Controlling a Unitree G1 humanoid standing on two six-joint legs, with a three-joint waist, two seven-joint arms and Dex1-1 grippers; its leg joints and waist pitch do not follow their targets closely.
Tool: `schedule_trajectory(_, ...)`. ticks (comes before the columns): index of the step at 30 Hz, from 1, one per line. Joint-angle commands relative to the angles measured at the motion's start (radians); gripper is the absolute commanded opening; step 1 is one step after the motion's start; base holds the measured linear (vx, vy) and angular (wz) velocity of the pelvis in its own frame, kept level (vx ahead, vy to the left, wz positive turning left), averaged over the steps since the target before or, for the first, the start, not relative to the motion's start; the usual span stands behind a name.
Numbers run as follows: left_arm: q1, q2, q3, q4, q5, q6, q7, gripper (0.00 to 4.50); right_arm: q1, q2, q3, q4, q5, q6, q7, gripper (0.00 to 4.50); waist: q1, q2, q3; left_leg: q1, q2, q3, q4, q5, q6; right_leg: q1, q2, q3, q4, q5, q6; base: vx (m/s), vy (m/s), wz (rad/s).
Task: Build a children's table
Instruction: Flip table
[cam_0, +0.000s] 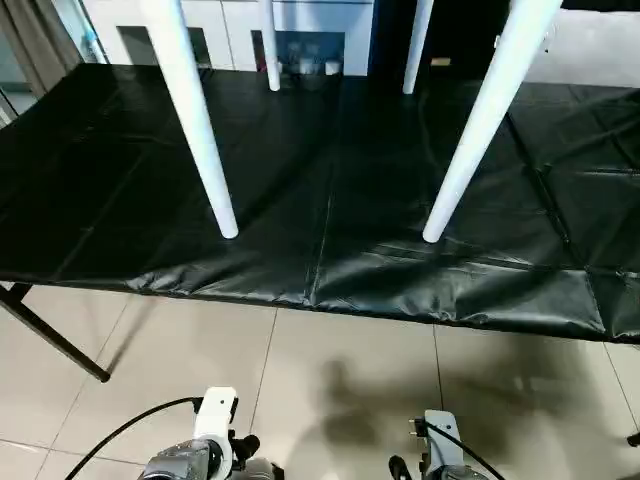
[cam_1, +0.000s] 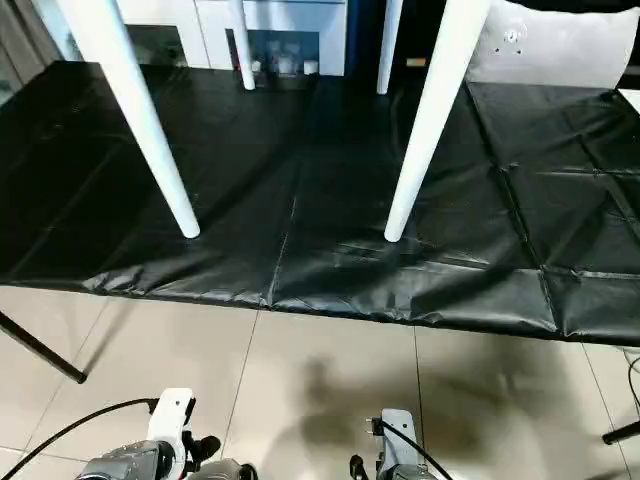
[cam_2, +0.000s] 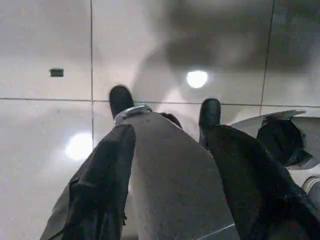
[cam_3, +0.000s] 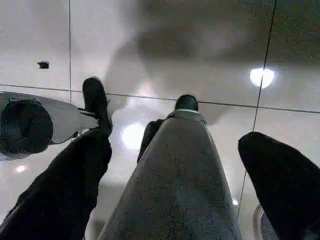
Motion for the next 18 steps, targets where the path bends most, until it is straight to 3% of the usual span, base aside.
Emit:
schedule_trajectory(1,0.000,0.003,0.003,0.007,0.006,0.004,-0.005,2.70,0.000,0.001,-0.005,0.004,-0.010,0.003,0.002,4.50,-0.004,0.000,-0.033,0.011,0.092,-0.032,-0.075,-0.165,0.111,0.024,-0.150,0.071,-0.089,0.101,-0.231,0.000,0.000,0.00)
schedule_trajectory(15,0.000,0.003,0.003,0.007,0.006,0.004,-0.005,2.70,0.000,0.001,-0.005,0.004,-0.010,0.003,0.002,4.50,-0.004,-0.001,-0.034,0.011,0.095,-0.030,-0.074,-0.120,0.142,0.026,-0.150,0.067,-0.084,0.197,-0.234,0.000,0.000,0.00)
schedule_trajectory(18,0.000,0.003,0.003,0.007,0.006,0.004,-0.005,2.70,0.000,0.001,-0.005,0.004,-0.010,0.003,0.002,4.50,-0.004,-0.002,-0.031,0.012,0.094,-0.028,-0.075,-0.139,0.138,0.025,-0.153,0.069,-0.088,0.170,-0.234,0.000,0.000,0.00)
